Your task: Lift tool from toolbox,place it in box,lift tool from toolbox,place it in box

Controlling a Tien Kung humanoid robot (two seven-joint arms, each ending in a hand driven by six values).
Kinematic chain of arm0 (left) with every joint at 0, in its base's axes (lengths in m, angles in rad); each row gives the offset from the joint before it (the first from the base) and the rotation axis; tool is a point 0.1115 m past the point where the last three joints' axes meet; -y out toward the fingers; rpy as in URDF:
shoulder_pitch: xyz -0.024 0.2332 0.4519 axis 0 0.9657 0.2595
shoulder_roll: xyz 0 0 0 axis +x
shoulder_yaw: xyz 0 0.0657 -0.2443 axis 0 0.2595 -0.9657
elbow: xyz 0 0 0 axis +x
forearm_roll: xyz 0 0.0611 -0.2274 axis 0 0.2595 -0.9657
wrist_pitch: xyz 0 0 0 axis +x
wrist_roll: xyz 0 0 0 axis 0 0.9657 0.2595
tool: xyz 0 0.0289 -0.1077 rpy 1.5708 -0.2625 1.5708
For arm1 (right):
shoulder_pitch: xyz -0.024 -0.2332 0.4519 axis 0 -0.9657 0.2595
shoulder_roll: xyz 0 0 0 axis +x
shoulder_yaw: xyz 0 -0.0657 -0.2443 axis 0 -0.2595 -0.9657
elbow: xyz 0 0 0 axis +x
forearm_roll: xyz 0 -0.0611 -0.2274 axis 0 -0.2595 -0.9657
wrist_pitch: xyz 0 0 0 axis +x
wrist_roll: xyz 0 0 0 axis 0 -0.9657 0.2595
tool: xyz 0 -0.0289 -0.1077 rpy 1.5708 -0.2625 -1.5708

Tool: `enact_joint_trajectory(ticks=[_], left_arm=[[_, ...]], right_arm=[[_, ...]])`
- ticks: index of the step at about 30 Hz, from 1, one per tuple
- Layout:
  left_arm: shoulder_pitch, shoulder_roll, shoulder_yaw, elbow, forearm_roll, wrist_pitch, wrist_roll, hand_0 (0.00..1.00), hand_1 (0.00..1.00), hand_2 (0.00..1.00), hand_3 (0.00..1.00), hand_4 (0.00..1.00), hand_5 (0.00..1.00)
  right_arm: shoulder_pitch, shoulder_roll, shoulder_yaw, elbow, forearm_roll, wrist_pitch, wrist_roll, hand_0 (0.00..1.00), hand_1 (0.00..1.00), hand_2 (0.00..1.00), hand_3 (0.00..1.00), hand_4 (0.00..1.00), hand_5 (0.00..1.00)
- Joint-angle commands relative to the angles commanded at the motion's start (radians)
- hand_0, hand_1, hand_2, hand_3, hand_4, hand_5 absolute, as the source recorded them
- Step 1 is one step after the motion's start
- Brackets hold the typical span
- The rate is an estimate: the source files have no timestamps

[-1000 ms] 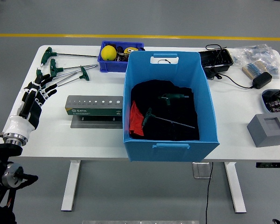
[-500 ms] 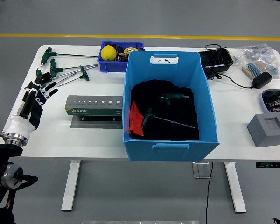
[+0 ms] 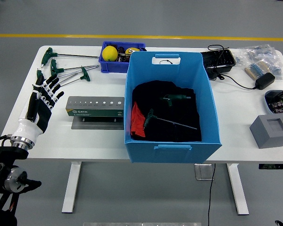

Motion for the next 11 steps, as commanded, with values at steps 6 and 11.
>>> enact_joint_trajectory(ticks=[6, 11], left_arm=[[0.001, 0.002, 0.007, 0.006, 0.003, -0.003, 0.005, 0.998, 0.998, 0.998, 0.998, 0.956, 0.998], [0.001, 0.003, 0.012, 0.007, 0.0, -0.003, 0.001, 0.998, 0.998, 0.998, 0.998, 0.951, 0.998]], right_arm=[[-0.004, 0.001, 0.007, 0.0, -0.012, -0.001, -0.003, 0.686, 0.649, 0.702, 0.556, 0.779, 0.665], [-0.005, 0.001, 0.007, 0.0, -0.013, 0.0, -0.003, 0.687, 0.651, 0.703, 0.556, 0.778, 0.664]])
